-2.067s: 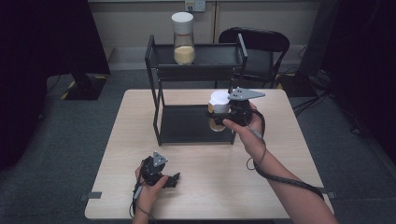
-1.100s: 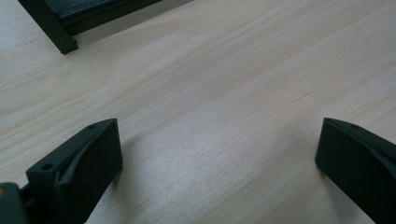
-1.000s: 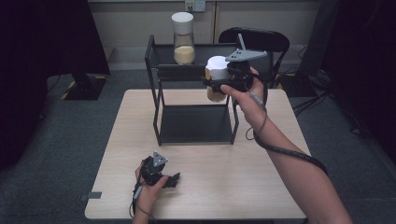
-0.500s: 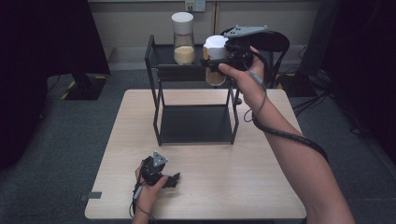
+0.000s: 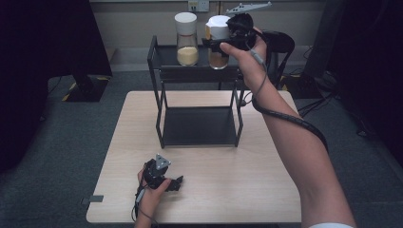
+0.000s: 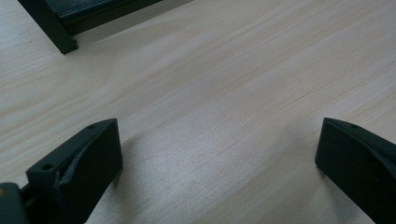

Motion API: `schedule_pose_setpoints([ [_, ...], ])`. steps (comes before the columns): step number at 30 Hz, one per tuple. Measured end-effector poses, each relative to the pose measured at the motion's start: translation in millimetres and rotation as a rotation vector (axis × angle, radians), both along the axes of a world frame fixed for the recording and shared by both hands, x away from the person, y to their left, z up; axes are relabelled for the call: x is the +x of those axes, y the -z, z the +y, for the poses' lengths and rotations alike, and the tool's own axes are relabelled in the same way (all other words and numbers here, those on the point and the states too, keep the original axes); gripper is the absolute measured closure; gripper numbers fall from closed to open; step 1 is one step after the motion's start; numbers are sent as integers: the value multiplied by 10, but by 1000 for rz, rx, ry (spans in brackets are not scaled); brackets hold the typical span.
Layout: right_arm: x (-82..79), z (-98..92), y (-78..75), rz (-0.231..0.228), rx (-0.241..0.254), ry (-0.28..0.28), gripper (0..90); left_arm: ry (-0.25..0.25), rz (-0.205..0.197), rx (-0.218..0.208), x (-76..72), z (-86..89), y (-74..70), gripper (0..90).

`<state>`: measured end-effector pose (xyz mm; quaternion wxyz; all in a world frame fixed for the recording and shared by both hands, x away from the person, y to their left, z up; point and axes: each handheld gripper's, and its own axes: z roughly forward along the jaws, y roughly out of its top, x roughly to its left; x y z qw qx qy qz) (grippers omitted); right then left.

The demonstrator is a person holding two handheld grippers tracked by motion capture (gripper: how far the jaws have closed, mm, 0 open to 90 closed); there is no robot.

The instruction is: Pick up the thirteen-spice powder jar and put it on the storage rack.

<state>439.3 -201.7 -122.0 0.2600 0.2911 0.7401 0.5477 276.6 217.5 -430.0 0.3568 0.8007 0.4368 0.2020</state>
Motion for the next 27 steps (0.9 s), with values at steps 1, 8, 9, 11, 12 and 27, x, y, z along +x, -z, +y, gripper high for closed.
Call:
schedule_pose_setpoints([
  [1,28,10,-1,-2,0,5,307,0,0,0,0,0,1,0],
  [8,246,69,42,-1,7,38,306,1,0,1,1,1,-1,0],
  [9,269,78,49,0,7,42,306,0,0,0,0,0,1,0],
  [11,318,80,74,4,16,45,306,1,0,1,1,1,-1,0],
  [12,337,84,88,6,20,48,306,2,0,2,2,1,-3,0],
  [27,450,122,191,3,32,48,305,0,-1,-1,-2,0,3,0],
])
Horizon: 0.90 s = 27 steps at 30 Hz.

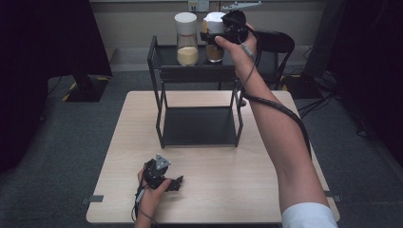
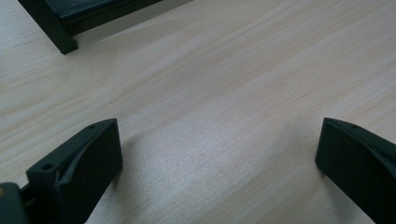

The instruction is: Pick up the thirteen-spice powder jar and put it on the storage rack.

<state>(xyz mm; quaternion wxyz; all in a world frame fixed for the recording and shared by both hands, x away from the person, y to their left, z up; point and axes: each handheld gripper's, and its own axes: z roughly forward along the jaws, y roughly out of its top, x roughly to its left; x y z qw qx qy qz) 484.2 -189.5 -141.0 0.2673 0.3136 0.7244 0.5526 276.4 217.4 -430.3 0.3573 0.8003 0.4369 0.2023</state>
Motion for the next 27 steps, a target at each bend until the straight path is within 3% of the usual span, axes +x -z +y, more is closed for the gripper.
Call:
schedule_pose_setpoints([
  [7,2,16,-32,12,-13,-2,300,2,1,3,2,1,-4,0],
  [16,-39,6,-43,20,-10,20,92,1,1,1,1,0,-2,0],
  [27,-176,-29,-32,23,6,27,8,0,0,0,0,0,-1,0],
])
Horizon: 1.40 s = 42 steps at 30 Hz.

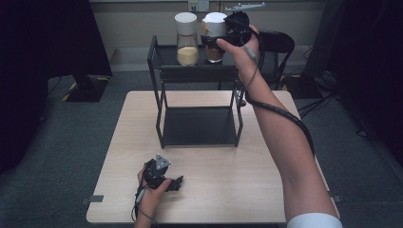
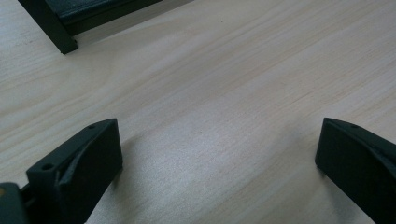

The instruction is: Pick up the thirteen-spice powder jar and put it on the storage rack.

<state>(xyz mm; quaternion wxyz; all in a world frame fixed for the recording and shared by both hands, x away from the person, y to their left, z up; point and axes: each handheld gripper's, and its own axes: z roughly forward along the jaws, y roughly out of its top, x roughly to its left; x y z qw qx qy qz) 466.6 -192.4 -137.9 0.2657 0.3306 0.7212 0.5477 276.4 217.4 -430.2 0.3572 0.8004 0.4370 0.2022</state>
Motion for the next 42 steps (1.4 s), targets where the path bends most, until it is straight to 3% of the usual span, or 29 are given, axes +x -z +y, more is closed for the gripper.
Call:
schedule_pose_setpoints([
  [4,-69,-3,22,-11,0,4,0,0,1,1,1,1,-1,0],
  [12,-148,-61,60,15,25,-14,0,1,0,1,1,0,-1,0],
  [33,-472,-213,319,1,82,-49,0,1,2,4,2,0,-6,0],
  [42,-585,-244,398,2,77,-62,0,0,1,0,0,0,-2,0],
])
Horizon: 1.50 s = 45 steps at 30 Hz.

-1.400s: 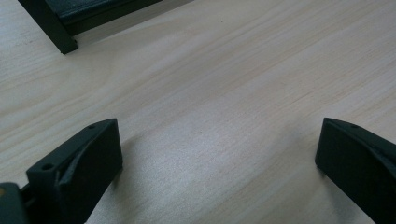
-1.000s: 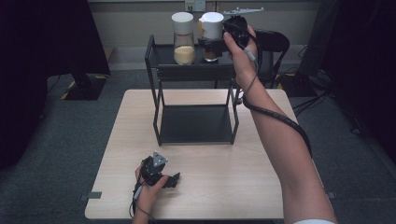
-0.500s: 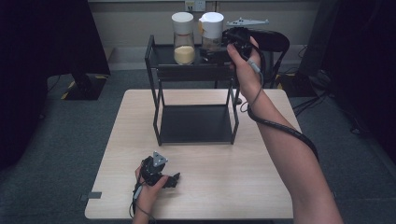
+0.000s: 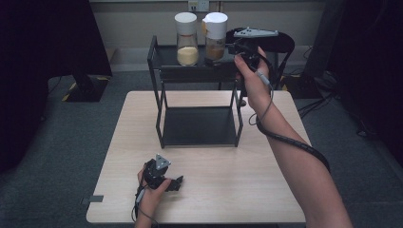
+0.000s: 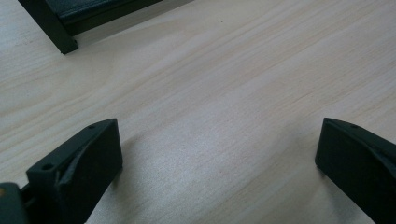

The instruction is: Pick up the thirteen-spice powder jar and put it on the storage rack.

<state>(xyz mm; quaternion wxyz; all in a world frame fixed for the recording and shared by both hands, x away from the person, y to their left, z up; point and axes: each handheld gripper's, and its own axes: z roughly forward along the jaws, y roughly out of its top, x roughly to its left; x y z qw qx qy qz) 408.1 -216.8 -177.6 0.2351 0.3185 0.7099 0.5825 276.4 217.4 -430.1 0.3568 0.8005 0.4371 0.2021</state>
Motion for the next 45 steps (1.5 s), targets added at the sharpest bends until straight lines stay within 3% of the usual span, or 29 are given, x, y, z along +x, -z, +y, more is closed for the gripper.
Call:
schedule_pose_setpoints([
  [45,-312,-89,650,37,3,-85,7,0,-1,-1,0,1,2,0],
])
